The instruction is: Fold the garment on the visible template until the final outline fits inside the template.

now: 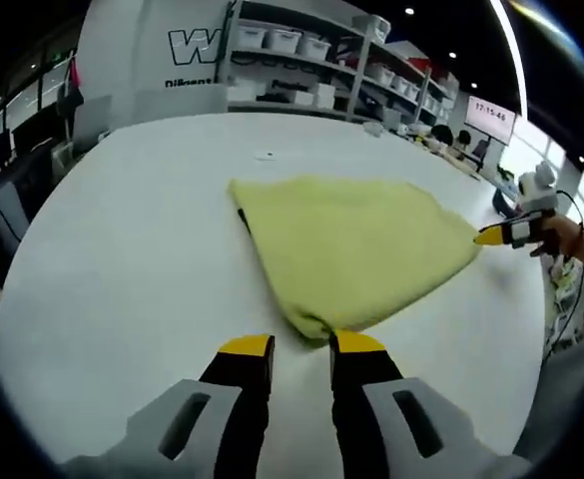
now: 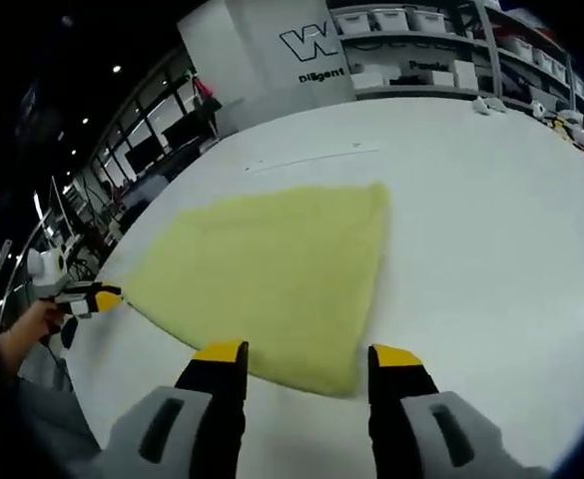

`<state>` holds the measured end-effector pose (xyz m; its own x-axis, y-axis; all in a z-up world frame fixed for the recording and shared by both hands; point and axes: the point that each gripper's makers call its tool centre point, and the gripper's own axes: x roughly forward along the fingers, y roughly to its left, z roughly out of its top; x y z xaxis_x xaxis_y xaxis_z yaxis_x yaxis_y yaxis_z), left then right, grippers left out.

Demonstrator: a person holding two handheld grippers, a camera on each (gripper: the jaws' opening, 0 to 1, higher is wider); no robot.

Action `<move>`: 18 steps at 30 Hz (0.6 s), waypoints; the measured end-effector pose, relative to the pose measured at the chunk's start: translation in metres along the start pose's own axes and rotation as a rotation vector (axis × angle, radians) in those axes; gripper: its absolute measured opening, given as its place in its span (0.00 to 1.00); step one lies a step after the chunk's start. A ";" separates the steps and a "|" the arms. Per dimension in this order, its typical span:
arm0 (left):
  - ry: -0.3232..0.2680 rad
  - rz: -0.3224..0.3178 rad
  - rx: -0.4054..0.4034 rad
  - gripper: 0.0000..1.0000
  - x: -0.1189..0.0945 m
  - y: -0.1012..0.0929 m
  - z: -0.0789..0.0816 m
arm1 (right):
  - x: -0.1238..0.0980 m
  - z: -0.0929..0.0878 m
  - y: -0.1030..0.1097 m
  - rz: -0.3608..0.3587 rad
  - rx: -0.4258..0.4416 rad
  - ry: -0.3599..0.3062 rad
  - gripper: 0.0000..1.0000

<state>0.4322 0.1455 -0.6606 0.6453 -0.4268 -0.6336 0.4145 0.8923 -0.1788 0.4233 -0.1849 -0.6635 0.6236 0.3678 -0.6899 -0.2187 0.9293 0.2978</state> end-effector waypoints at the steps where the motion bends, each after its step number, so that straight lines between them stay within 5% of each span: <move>1: -0.003 -0.003 -0.001 0.16 0.000 0.000 0.001 | 0.000 0.000 0.000 0.001 0.000 0.001 0.44; 13: 0.005 -0.054 0.007 0.06 0.006 -0.005 0.002 | -0.001 -0.004 0.002 -0.012 -0.025 0.016 0.34; 18: 0.002 -0.064 0.025 0.02 0.007 -0.006 0.002 | -0.007 -0.010 -0.003 -0.044 -0.014 0.033 0.22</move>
<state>0.4355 0.1375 -0.6624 0.6158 -0.4827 -0.6227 0.4711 0.8591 -0.2000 0.4115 -0.1897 -0.6660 0.6077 0.3274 -0.7235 -0.2021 0.9448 0.2577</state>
